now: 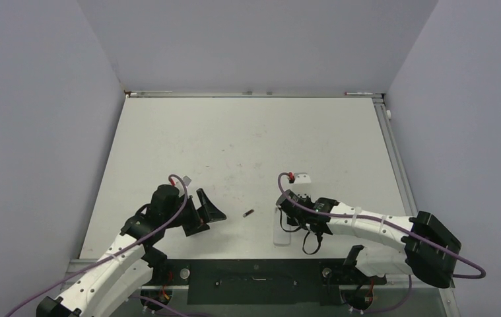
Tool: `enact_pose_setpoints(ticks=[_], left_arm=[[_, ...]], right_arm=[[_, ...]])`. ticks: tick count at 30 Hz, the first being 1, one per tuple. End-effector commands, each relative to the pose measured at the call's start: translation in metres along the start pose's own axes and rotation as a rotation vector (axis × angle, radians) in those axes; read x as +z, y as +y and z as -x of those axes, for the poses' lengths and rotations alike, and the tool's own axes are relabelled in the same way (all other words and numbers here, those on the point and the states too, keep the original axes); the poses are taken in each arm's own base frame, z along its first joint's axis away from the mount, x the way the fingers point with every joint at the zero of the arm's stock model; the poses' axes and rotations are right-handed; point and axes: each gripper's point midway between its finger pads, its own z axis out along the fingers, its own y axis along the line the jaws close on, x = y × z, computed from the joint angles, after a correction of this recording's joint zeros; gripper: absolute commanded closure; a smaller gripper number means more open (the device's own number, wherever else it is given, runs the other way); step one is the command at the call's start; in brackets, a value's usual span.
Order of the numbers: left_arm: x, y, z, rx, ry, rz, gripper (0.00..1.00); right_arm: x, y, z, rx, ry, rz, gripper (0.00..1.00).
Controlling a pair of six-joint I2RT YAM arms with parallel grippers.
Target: Load the batteries into the remote control
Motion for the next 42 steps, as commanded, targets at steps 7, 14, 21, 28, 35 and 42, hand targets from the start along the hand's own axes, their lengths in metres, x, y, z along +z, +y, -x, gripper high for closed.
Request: enact_pose_setpoints(ticks=[7,14,21,28,35,42], left_arm=[[0.013,-0.024,-0.003,0.051,0.026,-0.08,0.09],[0.016,-0.022,-0.001,0.072,0.027,-0.06,0.09],[0.019,-0.022,0.004,0.092,0.022,-0.037,0.09],[0.018,-0.022,0.007,0.102,0.024,-0.022,0.09],[0.017,-0.022,0.006,0.096,0.024,-0.021,0.09],[0.018,-0.021,0.008,0.092,0.017,-0.013,0.09]], right_arm=[[-0.008,-0.005,-0.033,0.044,-0.004,-0.061,0.92],[-0.009,0.029,-0.043,0.043,-0.01,0.017,0.92],[-0.014,0.07,-0.048,0.021,-0.015,0.08,0.92],[-0.02,0.071,-0.047,-0.008,-0.02,0.057,0.92],[-0.028,0.054,-0.056,0.0,-0.003,0.028,0.91],[-0.028,0.041,-0.065,0.058,0.011,0.022,0.73]])
